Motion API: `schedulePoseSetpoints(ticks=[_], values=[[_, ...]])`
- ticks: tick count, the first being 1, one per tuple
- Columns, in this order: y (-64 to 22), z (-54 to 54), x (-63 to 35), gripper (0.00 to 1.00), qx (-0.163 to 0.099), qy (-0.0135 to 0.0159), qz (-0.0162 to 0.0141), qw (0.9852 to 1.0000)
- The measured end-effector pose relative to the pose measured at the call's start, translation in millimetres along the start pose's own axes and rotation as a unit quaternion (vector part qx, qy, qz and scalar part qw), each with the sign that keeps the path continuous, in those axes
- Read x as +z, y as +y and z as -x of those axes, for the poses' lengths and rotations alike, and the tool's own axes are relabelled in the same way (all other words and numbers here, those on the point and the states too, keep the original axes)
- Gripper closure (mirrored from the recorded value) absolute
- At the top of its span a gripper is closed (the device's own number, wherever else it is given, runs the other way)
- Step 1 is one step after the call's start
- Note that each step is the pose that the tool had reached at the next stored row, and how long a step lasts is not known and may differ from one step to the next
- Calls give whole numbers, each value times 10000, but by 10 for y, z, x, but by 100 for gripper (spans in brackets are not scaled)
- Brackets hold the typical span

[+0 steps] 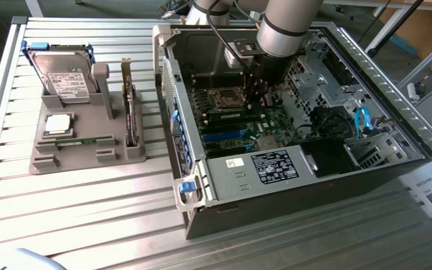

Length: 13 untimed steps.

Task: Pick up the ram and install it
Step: 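Insert the ram into the slot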

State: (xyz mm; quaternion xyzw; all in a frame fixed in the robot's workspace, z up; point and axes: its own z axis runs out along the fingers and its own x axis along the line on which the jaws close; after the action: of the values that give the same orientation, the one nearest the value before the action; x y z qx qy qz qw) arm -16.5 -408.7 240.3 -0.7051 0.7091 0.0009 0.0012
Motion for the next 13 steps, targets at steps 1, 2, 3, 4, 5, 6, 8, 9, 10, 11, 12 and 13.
schedulePoseSetpoints(ticks=[1,2,3,4,5,6,8,9,10,11,12,13], values=[[0,0,3,88,0,0,0,10000],[0,0,6,88,0,0,0,10000],[0,-1,9,88,0,0,0,10000],[0,-1,11,88,0,1,-1,10000],[0,-1,13,88,0,1,-1,10000],[0,-1,15,88,0,1,-1,10000],[0,-1,20,88,0,0,-2,10000],[0,-1,21,88,0,0,-2,10000],[0,-1,21,88,0,1,-2,10000],[0,-1,21,88,0,1,-2,10000],[0,-1,22,88,0,1,-2,10000],[0,-1,22,88,0,0,-2,10000]])
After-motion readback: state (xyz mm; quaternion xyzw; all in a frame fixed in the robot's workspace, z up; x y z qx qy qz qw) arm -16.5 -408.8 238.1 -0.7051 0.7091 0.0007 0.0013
